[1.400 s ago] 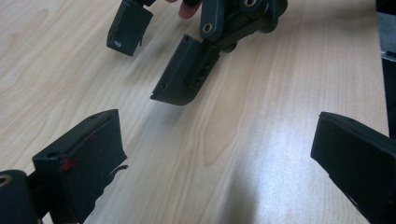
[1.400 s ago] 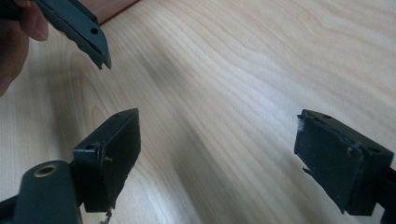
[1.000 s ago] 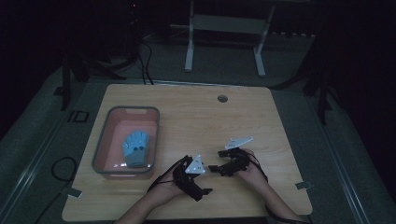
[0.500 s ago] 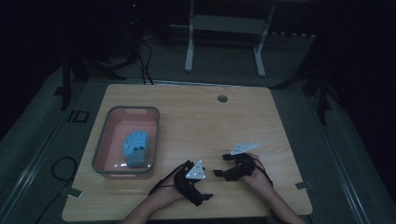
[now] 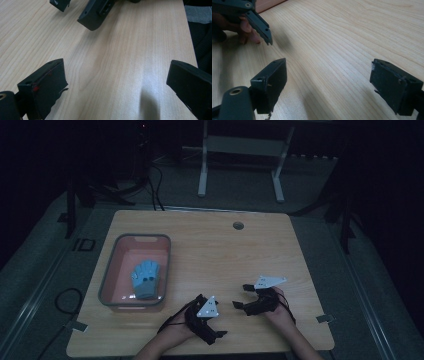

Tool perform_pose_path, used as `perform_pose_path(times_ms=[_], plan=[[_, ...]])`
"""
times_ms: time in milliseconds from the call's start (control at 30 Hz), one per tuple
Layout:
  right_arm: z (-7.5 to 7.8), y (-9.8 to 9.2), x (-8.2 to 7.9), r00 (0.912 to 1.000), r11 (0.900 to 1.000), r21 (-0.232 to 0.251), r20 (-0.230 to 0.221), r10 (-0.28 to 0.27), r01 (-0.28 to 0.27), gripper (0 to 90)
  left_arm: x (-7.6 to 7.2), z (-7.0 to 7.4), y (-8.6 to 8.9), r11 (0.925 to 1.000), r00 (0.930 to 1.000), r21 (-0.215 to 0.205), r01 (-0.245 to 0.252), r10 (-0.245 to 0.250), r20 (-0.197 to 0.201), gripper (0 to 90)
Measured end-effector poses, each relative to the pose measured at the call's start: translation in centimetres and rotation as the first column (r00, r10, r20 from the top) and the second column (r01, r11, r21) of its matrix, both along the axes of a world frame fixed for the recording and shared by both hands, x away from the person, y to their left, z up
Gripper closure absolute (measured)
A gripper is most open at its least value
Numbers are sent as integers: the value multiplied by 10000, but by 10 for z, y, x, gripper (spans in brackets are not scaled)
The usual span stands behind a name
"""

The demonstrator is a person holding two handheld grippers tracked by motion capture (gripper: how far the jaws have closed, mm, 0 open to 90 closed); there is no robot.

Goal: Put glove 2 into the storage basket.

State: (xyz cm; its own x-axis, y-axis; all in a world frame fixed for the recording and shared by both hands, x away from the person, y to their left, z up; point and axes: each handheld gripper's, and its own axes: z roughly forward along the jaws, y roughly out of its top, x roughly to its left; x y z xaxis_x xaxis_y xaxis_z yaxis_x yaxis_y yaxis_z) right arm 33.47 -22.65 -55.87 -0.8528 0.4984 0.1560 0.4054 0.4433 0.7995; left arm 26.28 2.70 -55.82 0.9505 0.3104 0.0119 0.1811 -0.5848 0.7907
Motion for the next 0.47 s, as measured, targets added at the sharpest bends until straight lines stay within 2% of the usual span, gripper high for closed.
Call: perform_pose_path(times_ms=[200, 467], plan=[[0, 2, -1, 9998, 10000, -72, 196, -13, 15, 142, -3, -2, 3, 9999, 9998, 130, 32, -35, 193, 29], [1, -1, -1, 9997, 9999, 95, 220, -130, 128, 142, -2, -2, 5, 9999, 9999, -109, 4, -3, 115, 29]])
